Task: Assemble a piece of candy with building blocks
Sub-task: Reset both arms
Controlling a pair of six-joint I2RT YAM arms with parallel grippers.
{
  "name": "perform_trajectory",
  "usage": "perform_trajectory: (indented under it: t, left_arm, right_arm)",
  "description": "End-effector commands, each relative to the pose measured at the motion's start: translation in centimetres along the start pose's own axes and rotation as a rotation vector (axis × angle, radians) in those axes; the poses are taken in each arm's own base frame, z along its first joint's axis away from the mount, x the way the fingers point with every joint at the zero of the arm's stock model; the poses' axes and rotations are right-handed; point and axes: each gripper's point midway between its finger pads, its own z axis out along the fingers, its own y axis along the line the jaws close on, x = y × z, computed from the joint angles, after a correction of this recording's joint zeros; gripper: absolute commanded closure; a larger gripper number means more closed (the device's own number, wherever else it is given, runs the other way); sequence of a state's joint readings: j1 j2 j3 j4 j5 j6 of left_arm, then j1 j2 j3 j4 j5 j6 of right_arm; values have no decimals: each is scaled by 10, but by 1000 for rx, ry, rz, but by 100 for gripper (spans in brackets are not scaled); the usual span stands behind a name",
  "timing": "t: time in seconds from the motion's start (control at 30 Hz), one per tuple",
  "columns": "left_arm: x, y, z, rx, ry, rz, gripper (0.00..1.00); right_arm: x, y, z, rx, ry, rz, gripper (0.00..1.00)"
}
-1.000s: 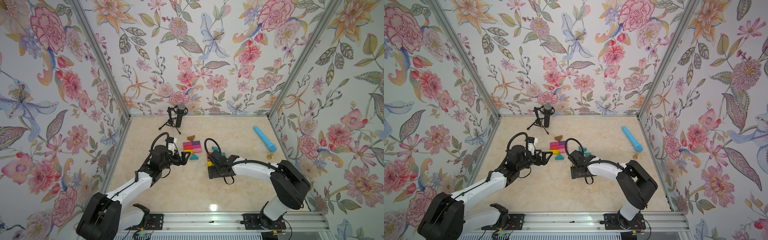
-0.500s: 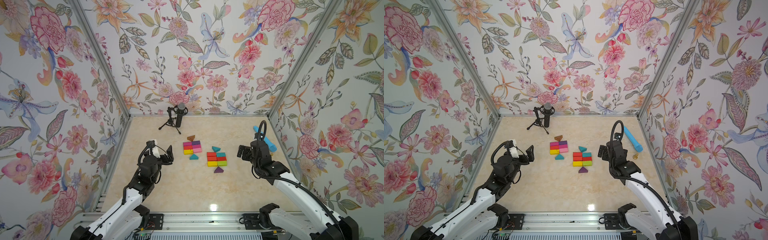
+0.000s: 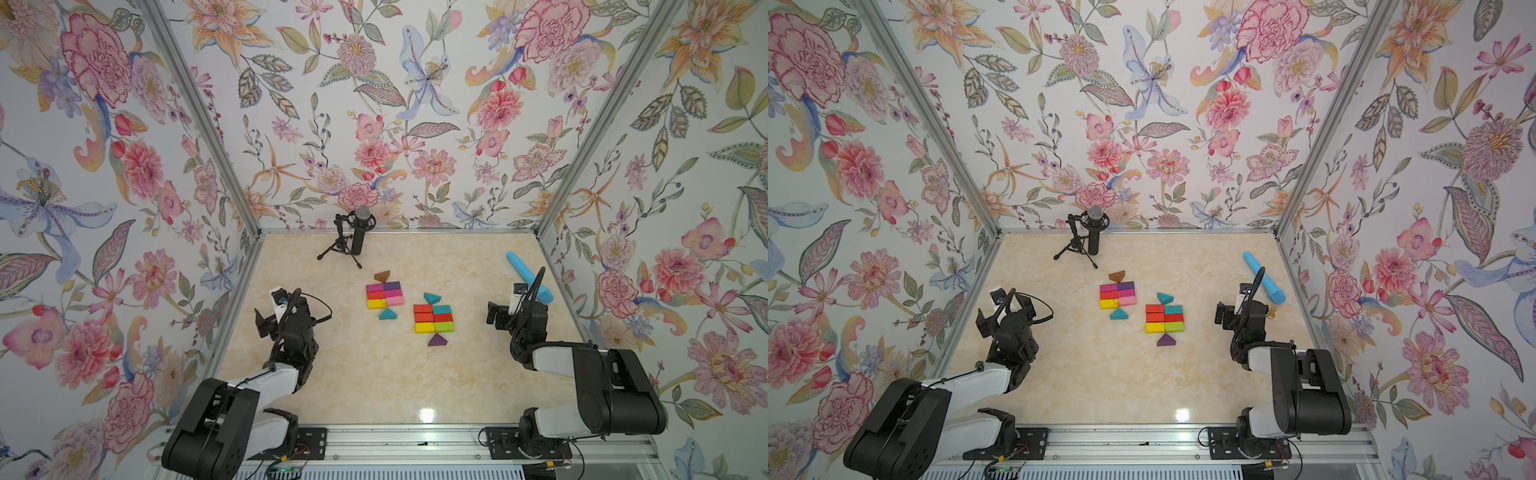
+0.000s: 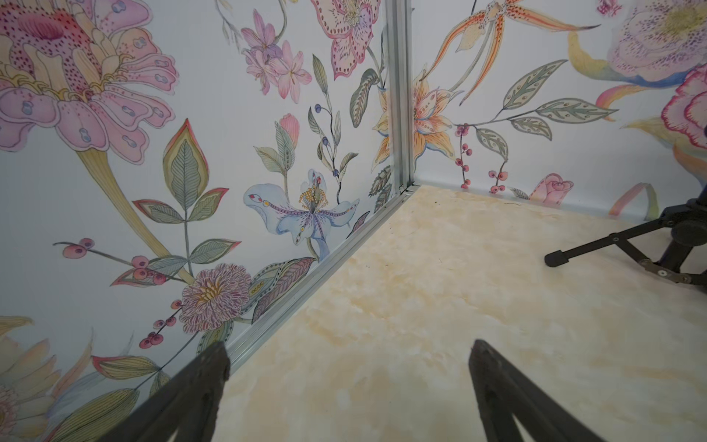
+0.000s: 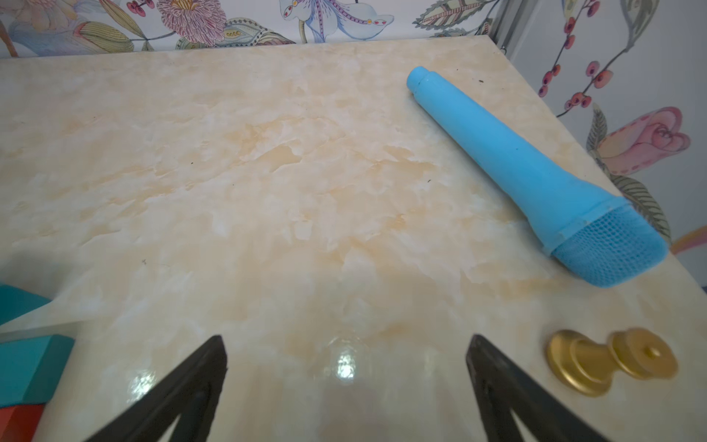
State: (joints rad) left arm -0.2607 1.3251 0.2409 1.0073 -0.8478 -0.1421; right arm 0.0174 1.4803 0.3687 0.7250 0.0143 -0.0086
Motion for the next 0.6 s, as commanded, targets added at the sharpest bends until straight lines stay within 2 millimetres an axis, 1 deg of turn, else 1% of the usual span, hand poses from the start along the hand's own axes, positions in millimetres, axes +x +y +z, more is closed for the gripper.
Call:
perform_trajectory:
  t: [0.0,0.03,0.07,0.1,0.13,0.17,0.2,0.23,0.3,0.33,0.4,0.43,0.47,0.5,0.53,0.57]
  left_arm:
    - [-16,-1,4,1,-102,30,1]
    - [-18,-10,5,46,-117,58,1]
    - [-19,-15,6,62,-122,73,1]
    - [-16,-18,8,95,-135,72,1]
    - [-14,-15,8,102,-153,49,1]
    - [-16,-14,9,104,-169,46,1]
    - [-12,-22,13,134,-135,67,1]
    - [-10,-25,16,144,-110,77,1]
    - [-12,-22,15,148,-136,57,1]
    - [-12,-23,15,160,-140,57,1]
    - [-9,-27,21,211,-124,42,1]
    - [-6,-28,25,247,-116,29,1]
    - [4,-33,27,291,-84,32,1]
    - [0,-25,26,280,-129,-4,1]
    - [2,-25,25,284,-138,-5,1]
    - [5,-27,27,293,-105,0,1]
  right_arm:
    - [-46,17,2,-57,-152,-95,0]
    - [-45,15,1,-46,-158,-87,0]
    - [-40,9,-2,-21,-173,-67,0]
    - [-39,7,-8,-24,-222,-54,0]
    - [-39,9,-10,-22,-241,-69,0]
    - [-38,11,-9,-17,-236,-78,0]
    - [-38,10,-9,-19,-231,-73,0]
    - [-38,9,-8,-14,-229,-69,0]
    - [-36,2,-6,19,-221,-47,0]
    - [-36,-5,-6,52,-225,-24,0]
    - [-35,-14,-11,117,-243,-6,0]
    - [-34,-12,-12,119,-245,-17,0]
    - [-34,-7,-15,108,-256,-35,0]
    - [-35,-5,-18,108,-277,-46,0]
    - [-36,-6,-19,115,-282,-43,0]
    - [-37,-9,-17,127,-277,-31,0]
